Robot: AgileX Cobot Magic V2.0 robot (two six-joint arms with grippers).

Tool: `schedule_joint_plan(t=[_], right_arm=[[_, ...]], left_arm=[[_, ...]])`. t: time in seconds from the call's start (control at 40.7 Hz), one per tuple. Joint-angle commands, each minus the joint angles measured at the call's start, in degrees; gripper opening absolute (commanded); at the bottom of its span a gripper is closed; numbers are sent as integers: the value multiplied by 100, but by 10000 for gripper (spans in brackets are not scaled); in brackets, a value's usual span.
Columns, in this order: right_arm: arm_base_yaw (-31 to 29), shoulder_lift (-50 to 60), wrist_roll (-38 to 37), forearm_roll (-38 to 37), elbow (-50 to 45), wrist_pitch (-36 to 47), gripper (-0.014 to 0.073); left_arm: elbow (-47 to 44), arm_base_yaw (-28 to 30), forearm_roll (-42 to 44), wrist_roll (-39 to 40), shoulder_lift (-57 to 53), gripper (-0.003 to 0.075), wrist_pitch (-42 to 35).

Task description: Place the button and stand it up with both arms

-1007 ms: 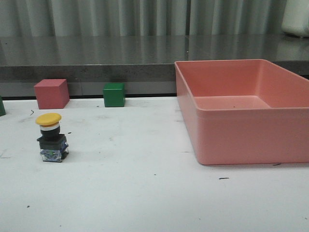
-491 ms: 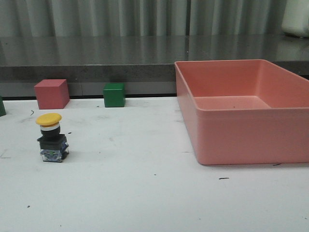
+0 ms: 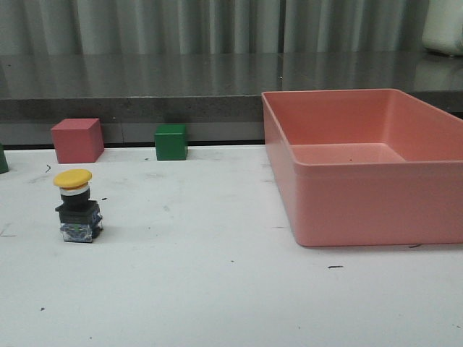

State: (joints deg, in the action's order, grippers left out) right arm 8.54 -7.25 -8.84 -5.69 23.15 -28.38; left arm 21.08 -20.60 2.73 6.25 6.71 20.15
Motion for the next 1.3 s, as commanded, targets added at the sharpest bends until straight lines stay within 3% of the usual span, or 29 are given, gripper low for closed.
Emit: schedule_joint_plan(t=[0.0, 0.688, 0.885, 1.081, 1.278], right_arm=[[-32, -67, 66, -92, 149, 487, -62], [-32, -67, 66, -92, 149, 487, -62], [-32, -67, 66, -92, 149, 487, -62], [-32, -67, 66, -92, 149, 484, -62], [-32, -67, 66, -92, 149, 484, -62]], left_arm=[[148, 5, -25, 49, 65, -20, -512], [-109, 66, -120, 49, -74, -20, -582], [-1017, 778, -423, 49, -861, -20, -672], [-1552, 1585, -539, 49, -831, -20, -799], [-2153, 2021, -539, 49, -831, -20, -1513]])
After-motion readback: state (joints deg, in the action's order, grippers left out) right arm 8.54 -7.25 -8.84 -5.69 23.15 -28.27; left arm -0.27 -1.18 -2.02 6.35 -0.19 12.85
